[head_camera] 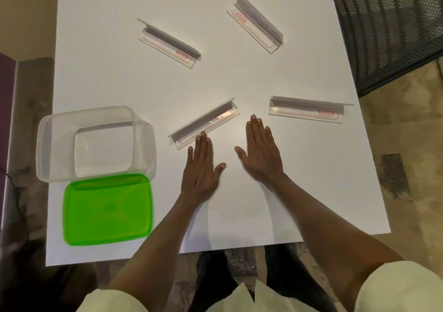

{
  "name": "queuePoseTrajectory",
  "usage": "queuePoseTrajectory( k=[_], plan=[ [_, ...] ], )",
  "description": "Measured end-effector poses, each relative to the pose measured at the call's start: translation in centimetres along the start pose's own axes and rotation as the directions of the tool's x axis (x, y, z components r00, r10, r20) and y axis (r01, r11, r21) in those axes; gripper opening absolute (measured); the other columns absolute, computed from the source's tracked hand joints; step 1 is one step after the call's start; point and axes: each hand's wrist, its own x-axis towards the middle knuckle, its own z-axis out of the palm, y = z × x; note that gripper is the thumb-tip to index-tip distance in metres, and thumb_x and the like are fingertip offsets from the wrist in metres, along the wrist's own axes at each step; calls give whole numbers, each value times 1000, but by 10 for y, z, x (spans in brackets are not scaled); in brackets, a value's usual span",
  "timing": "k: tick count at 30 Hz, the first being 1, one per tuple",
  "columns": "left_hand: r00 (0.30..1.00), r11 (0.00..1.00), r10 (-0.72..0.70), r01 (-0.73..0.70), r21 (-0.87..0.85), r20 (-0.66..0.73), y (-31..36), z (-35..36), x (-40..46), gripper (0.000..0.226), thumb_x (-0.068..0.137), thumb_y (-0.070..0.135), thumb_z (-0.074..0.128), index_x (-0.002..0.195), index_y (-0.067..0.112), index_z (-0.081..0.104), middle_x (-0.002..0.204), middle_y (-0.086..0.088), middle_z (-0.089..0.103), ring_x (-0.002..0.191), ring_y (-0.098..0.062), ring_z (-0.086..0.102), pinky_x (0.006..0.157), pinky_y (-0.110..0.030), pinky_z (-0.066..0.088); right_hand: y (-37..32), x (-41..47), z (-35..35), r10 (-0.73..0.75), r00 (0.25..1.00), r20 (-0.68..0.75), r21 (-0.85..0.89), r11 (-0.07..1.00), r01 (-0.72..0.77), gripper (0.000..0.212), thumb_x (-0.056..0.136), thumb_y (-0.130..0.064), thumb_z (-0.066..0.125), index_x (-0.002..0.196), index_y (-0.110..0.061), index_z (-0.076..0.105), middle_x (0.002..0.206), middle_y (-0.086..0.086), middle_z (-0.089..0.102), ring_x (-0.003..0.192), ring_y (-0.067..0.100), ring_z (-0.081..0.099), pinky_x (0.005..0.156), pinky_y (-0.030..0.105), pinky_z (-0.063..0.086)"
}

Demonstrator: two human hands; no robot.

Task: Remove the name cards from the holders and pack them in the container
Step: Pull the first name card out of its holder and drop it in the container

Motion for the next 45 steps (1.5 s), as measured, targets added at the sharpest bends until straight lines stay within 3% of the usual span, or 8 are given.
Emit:
queuePoseTrajectory(
  k=[15, 22, 28, 32, 38, 41, 45],
  plan=[
    [1000, 998, -9, 8, -63, -22, 5, -3, -4, 75, 100, 54, 21, 155, 7, -3, 164, -8, -10, 152, -19, -10, 125, -43, 8, -3, -3, -7, 24, 999, 32, 19, 1000, -25, 72, 98, -52, 21, 152, -5, 12, 162, 12, 5, 151, 22, 1, 123, 40, 9],
    [980, 976, -52, 10, -216, -190, 23, -33, 4, 62, 102, 41, 30, 152, 6, 24, 162, -6, 19, 152, -14, 11, 123, -31, 20, -19, 13, -34, 157, 988, 5, 248, 957, -153, 62, 101, -42, 34, 149, -5, 25, 157, 13, 26, 147, 24, 22, 120, 32, 11],
    [934, 947, -148, 39, -320, -325, 25, -83, 29, 59, 102, 36, 34, 150, 2, 28, 160, -11, 24, 151, -22, 16, 123, -34, 19, -33, 45, -80, 128, 979, -160, 217, 972, -92, 47, 100, -28, 41, 137, 2, 42, 136, 18, 49, 127, 31, 44, 110, 36, 35],
    [929, 950, -243, 169, -263, -278, 21, -103, 34, 61, 102, 27, 39, 152, -1, 19, 162, -16, 16, 152, -28, 10, 125, -41, 13, -37, 64, -103, 85, 980, -179, 159, 986, -57, 38, 98, -23, 42, 127, 1, 49, 127, 17, 52, 114, 33, 49, 97, 39, 41],
    [920, 881, -376, 315, -353, -115, 13, -125, 45, 62, 104, 33, 31, 152, -2, 14, 163, -16, 8, 152, -27, 3, 125, -38, 4, -36, 86, -126, 30, 995, -95, 97, 995, -21, 31, 99, -22, 39, 118, -1, 52, 122, 16, 52, 111, 34, 48, 90, 41, 43],
    [908, 842, -418, 380, -383, -17, 7, -133, 52, 61, 104, 34, 30, 151, -3, 16, 162, -19, 10, 151, -31, 6, 125, -42, 8, -36, 94, -129, 35, 999, -6, 105, 994, -34, 31, 100, -21, 38, 118, 0, 53, 122, 18, 52, 114, 36, 46, 91, 43, 41],
    [875, 774, -474, 469, -426, 103, -2, -139, 62, 55, 103, 34, 32, 144, -2, 32, 155, -22, 27, 145, -36, 24, 120, -47, 23, -38, 108, -134, 50, 988, 146, 124, 990, -68, 31, 99, -18, 38, 114, 2, 57, 120, 21, 55, 116, 39, 46, 94, 44, 44]
  ],
)
